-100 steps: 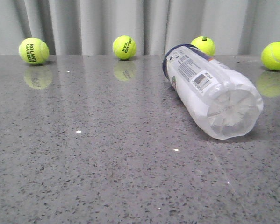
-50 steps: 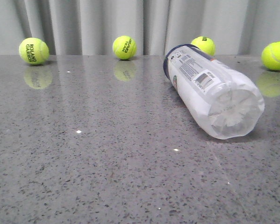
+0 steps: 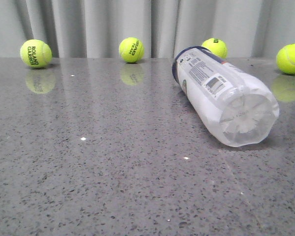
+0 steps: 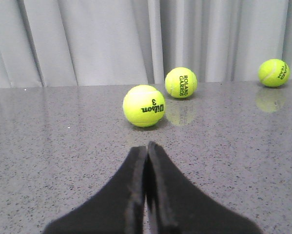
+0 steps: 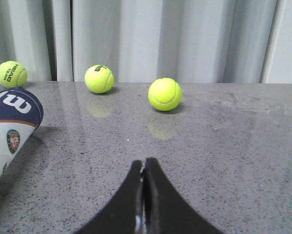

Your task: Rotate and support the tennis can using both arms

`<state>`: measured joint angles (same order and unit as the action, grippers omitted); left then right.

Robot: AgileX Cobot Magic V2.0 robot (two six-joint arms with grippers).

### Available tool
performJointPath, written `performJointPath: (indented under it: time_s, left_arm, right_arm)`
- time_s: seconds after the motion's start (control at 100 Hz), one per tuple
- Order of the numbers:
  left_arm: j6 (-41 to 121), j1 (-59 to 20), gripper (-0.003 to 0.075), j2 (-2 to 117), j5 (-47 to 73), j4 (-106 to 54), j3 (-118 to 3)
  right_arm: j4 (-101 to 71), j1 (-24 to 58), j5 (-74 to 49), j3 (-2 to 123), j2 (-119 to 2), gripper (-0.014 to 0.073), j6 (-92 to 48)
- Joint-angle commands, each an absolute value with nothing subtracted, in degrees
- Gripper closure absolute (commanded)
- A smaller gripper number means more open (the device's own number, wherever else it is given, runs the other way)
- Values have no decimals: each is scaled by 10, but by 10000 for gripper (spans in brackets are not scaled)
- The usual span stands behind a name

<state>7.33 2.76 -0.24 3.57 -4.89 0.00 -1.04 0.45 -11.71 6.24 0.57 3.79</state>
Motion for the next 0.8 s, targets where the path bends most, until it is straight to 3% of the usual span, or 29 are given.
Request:
performJointPath:
  time_s: [0.0, 0.23, 0.6, 0.7, 0.79]
  left_arm:
    - [67, 27, 740, -21, -8, -51, 25]
    - [67, 27, 740, -21, -8, -51, 25]
    - [67, 27, 740, -21, -8, -51, 25]
    - [67, 27, 740, -21, -8, -51, 25]
    - [67, 27, 740, -21, -8, -51, 25]
  right_arm:
    - [-5, 3, -146, 121, -4, 660, 37]
    - [-5, 3, -269, 228, -99, 660, 37]
    - [-5, 9, -369, 372, -293, 655, 37]
    - [-5, 9, -403, 403, -342, 586, 37]
    - [-5, 9, -421, 427, -377, 428, 37]
